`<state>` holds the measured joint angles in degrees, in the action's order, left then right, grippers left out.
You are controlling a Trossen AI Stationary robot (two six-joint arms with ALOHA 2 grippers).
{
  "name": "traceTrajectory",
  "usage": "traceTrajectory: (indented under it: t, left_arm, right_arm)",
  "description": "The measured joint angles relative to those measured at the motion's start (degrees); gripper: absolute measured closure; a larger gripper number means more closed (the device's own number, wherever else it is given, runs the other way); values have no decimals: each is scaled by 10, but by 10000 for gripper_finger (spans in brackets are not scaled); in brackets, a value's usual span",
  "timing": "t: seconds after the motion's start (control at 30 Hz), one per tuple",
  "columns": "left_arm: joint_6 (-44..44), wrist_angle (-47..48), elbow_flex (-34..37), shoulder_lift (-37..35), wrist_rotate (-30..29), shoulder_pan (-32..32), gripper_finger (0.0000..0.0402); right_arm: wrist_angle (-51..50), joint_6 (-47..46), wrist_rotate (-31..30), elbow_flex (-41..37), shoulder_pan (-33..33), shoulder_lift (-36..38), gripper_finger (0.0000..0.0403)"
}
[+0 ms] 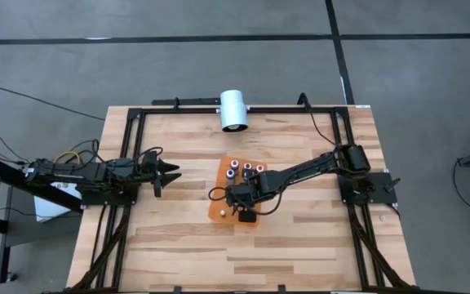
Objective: Pick & Place food coloring
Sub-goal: Put the small green food coloring bottle into the orange bin
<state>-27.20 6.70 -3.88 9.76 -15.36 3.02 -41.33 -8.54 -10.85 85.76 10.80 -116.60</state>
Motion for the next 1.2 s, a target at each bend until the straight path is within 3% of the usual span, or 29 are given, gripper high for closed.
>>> traceTrajectory:
  t: [0.93, 1.2]
  left_arm:
    - [0, 0, 0, 0, 0, 0, 233]
    - [-1, 0, 0, 0, 0, 0, 233]
  right_arm:
    - [-3, 0, -10, 0, -4, 0, 340]
    - [-4, 0, -8, 0, -4, 0, 305]
